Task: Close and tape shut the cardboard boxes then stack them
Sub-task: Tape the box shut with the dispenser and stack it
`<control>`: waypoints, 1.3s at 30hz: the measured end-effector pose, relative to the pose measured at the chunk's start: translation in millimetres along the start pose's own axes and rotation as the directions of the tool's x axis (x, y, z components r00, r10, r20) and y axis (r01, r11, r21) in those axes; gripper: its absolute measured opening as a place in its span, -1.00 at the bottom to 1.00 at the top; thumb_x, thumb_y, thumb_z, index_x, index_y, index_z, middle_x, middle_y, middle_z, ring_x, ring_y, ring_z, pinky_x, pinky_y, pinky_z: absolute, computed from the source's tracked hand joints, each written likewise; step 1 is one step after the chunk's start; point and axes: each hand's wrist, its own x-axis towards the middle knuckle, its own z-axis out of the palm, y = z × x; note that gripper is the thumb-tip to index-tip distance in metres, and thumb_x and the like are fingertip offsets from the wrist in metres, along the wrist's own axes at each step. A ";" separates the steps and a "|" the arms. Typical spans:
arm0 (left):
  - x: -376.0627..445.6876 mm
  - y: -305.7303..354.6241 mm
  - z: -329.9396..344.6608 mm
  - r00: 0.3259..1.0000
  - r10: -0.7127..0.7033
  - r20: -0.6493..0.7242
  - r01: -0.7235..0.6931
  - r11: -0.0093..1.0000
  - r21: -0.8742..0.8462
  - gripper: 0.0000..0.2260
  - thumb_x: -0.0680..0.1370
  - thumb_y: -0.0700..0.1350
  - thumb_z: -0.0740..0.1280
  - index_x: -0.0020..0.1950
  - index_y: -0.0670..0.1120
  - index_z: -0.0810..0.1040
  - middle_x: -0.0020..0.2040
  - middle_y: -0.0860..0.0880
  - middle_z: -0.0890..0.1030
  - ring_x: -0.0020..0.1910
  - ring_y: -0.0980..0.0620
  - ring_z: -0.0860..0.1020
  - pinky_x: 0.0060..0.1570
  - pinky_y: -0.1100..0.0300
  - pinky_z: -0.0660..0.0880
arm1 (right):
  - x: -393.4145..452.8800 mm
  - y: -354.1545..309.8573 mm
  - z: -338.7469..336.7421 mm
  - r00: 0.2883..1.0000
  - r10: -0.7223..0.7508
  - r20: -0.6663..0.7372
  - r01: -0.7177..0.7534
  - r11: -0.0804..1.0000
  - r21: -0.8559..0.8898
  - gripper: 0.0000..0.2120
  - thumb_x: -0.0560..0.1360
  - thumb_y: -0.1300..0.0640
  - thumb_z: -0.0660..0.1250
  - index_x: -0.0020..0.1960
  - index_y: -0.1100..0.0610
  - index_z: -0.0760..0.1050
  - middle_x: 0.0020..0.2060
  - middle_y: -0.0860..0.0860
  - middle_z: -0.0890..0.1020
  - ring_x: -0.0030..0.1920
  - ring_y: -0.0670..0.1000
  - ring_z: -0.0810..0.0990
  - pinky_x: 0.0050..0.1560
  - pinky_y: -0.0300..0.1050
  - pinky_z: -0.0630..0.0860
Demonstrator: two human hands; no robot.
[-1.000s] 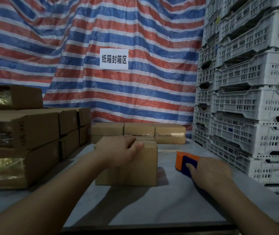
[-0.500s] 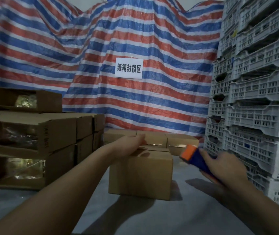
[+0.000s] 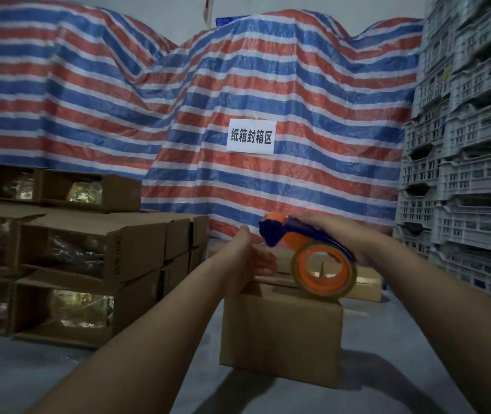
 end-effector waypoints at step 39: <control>5.4 7.7 -6.2 0.985 -0.144 0.097 0.168 0.932 -0.320 -0.71 0.52 -0.34 0.33 0.24 -0.29 0.48 -0.02 -0.20 0.69 -0.20 0.01 0.68 -0.15 0.20 0.63 | 2.1 7.2 -1.8 1.000 0.023 -0.018 -0.024 0.995 -0.093 -0.49 0.59 -0.29 0.19 0.07 0.15 0.59 -0.26 0.07 0.73 -0.41 -0.08 0.64 -0.42 -0.31 0.49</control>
